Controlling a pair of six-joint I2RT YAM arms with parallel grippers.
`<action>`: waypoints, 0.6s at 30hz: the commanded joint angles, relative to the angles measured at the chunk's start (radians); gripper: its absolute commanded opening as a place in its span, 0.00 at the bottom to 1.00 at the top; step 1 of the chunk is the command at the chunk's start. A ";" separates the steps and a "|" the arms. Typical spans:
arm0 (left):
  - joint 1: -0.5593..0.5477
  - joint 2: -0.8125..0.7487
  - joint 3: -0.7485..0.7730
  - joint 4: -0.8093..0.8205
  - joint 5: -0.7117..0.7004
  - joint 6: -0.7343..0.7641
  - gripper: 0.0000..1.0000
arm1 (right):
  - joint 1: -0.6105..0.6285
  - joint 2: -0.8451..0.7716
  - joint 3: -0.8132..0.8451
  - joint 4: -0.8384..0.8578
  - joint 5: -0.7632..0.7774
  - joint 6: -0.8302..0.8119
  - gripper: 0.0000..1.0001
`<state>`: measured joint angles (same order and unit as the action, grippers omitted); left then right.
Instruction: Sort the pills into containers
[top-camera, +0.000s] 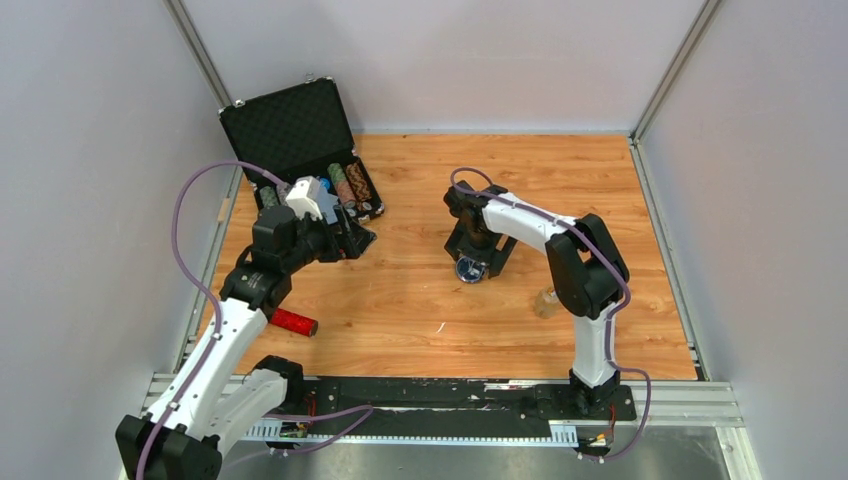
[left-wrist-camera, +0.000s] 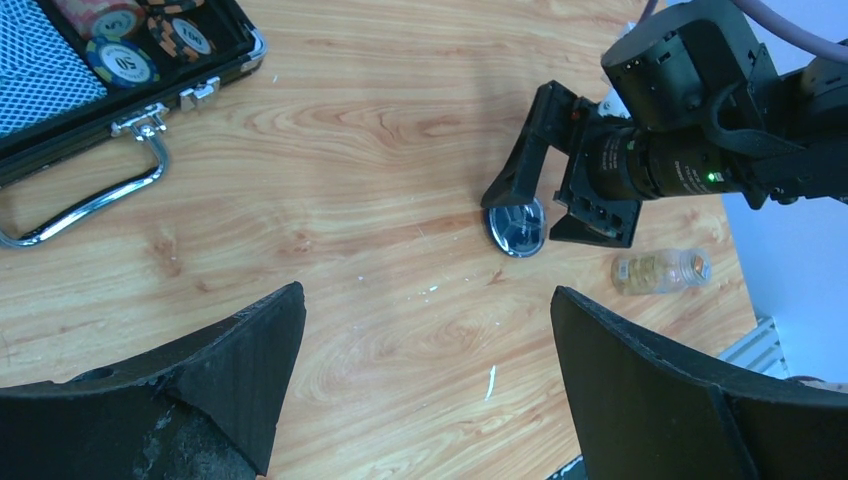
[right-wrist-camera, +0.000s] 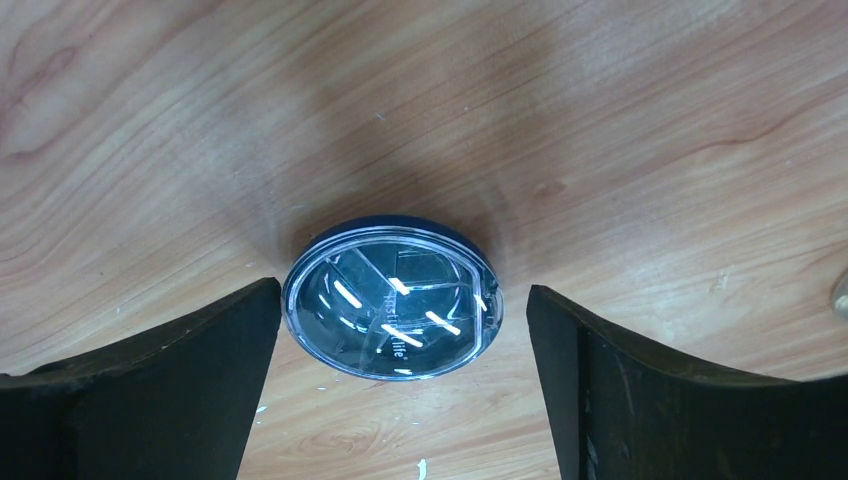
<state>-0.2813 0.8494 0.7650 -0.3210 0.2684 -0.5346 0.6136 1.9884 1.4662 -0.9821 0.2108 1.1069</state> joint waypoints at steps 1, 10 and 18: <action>-0.004 0.015 -0.016 0.033 0.043 -0.008 1.00 | -0.002 0.006 0.001 0.049 -0.015 -0.034 0.93; -0.004 0.043 -0.081 0.153 0.152 -0.047 1.00 | -0.002 -0.058 -0.044 0.144 -0.060 -0.145 0.72; -0.008 0.113 -0.116 0.296 0.228 -0.028 1.00 | -0.037 -0.170 -0.064 0.266 -0.312 -0.422 0.67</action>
<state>-0.2821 0.9401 0.6476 -0.1562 0.4374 -0.5758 0.6037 1.9270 1.4014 -0.8288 0.0750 0.8677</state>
